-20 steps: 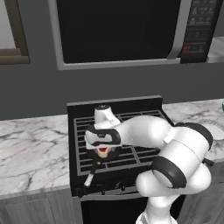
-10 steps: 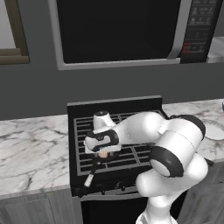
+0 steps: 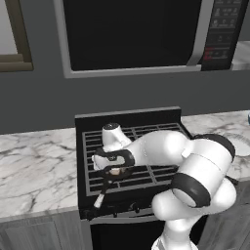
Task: Place one of the steaks on the plate and the other in the bowl. Then place the bowl in the fridge.
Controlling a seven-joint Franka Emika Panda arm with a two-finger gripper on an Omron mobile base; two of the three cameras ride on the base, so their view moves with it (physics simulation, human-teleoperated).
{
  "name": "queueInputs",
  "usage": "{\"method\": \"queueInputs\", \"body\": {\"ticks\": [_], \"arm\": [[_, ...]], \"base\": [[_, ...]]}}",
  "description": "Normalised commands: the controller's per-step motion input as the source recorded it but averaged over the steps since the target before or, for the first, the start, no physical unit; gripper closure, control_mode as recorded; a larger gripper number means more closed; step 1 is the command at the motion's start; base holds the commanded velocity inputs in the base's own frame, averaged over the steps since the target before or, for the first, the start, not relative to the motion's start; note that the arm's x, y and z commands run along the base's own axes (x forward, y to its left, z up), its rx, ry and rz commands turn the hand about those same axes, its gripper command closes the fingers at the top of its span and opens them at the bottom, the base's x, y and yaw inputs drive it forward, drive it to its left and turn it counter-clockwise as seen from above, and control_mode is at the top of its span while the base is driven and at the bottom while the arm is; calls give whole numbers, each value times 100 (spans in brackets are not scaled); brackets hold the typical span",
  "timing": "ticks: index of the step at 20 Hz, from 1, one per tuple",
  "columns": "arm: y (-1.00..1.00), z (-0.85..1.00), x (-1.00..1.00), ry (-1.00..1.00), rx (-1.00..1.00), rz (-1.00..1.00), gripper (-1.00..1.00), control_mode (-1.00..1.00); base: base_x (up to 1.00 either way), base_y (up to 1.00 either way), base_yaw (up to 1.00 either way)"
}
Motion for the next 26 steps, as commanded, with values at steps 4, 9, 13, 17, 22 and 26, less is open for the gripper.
{"method": "queueInputs", "body": {"ticks": [4, 9, 13, 17, 22, 26], "arm": [[-58, 61, -66, -22, 12, -1, 100, -100], [-48, 80, -45, -10, 15, -5, 100, -100], [-65, 52, -38, -8, 9, -7, 100, -100], [-86, 60, -48, 0, 8, -3, 100, -100], [-81, 67, -26, 0, -1, -2, 100, -100], [-100, 36, -1, 0, -2, -5, 100, -100]], "base": [[0, 0, 0], [0, 0, 0], [0, 0, 0], [0, 0, 0], [0, 0, 0], [0, 0, 0]]}}
